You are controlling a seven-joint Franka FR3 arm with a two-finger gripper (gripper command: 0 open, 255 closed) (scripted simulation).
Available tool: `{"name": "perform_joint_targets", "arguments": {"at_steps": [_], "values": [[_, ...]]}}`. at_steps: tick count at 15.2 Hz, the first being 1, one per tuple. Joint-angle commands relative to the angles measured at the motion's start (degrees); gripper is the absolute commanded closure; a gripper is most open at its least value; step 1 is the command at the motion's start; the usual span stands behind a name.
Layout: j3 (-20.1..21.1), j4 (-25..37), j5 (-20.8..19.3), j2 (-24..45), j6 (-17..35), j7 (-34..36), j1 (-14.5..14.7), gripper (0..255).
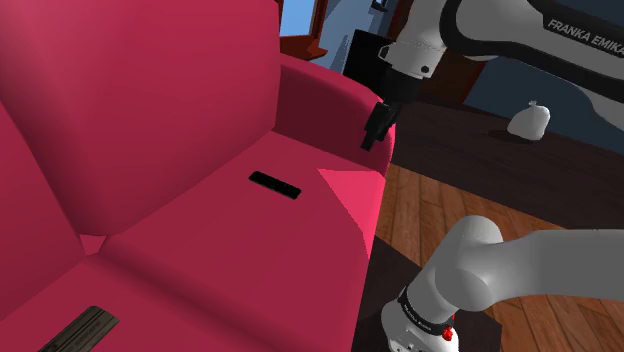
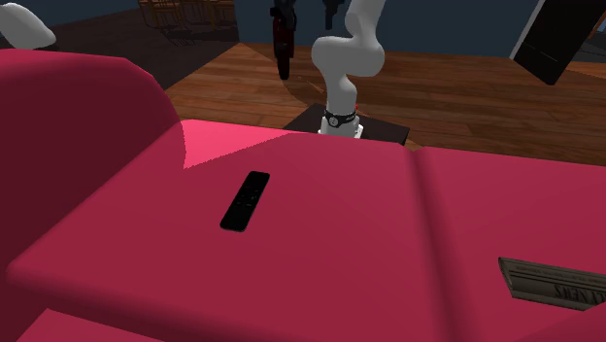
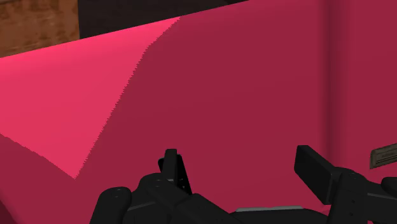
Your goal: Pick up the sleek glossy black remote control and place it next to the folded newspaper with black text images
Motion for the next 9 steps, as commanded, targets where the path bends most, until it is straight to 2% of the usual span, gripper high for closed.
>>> {"name": "perform_joint_targets", "arguments": {"at_steps": [1,9], "values": [[0.00,0.00,0.00,0.00,0.00,0.00,0.00,0],[0.66,-3.28,-0.92,11.86,14.62,-1.39,0.12,0]]}}
